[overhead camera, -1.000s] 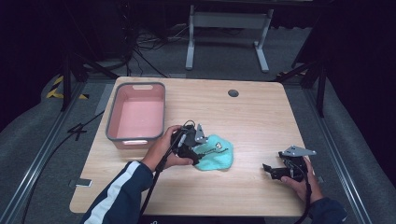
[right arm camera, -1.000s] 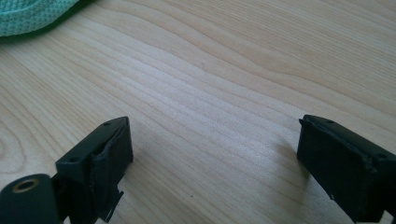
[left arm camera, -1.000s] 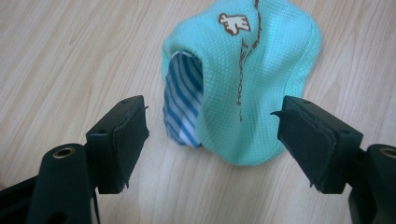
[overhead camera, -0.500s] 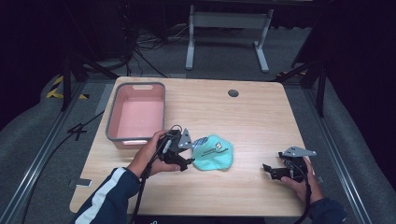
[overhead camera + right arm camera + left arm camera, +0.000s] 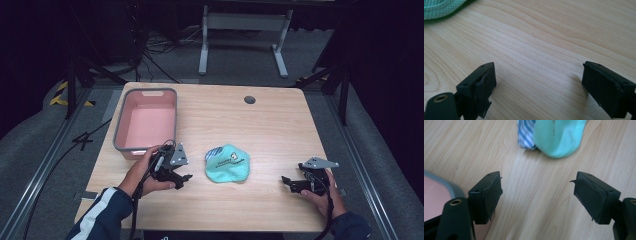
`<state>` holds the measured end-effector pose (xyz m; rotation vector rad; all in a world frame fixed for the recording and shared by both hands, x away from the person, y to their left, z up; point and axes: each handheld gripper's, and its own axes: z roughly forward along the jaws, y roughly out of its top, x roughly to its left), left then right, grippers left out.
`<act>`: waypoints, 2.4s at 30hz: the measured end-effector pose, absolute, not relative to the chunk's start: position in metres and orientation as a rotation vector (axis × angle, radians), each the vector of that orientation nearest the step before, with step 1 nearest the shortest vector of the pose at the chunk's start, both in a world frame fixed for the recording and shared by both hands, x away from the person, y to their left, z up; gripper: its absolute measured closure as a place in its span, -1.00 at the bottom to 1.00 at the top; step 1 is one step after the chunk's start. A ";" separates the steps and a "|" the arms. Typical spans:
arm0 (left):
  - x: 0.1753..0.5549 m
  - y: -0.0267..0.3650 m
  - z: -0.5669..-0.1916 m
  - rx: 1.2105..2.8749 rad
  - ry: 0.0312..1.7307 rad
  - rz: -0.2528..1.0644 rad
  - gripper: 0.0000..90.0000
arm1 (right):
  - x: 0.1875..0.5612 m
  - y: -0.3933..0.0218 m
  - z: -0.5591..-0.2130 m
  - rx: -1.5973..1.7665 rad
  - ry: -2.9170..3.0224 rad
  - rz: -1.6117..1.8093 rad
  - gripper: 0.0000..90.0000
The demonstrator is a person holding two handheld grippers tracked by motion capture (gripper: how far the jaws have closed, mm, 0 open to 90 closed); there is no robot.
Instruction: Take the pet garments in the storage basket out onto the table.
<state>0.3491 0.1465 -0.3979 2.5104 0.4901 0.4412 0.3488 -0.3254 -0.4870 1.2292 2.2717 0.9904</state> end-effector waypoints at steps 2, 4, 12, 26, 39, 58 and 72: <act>0.349 0.151 -0.399 2.508 0.495 0.442 -0.51 | 0.349 -0.325 -0.487 1.231 2.271 0.992 -0.72; 0.347 0.158 -0.401 2.507 0.506 0.456 -0.51 | 0.347 -0.326 -0.487 1.228 2.270 0.995 -0.72; 0.338 0.195 -0.410 2.485 0.581 0.504 -0.49 | 0.340 -0.327 -0.487 1.229 2.275 0.996 -0.72; 0.329 0.244 -0.435 2.446 0.682 0.541 -0.58 | 0.336 -0.328 -0.487 1.224 2.275 0.998 -0.70; 0.315 0.292 -0.455 2.346 0.862 0.507 -0.58 | 0.335 -0.329 -0.487 1.228 2.272 0.997 -0.70; 0.303 0.322 -0.482 2.204 0.965 0.381 -0.60 | 0.335 -0.329 -0.487 1.217 2.279 0.997 -0.70; 0.305 0.319 -0.482 2.212 0.966 0.401 -0.66 | 0.334 -0.330 -0.487 1.219 2.276 0.994 -0.69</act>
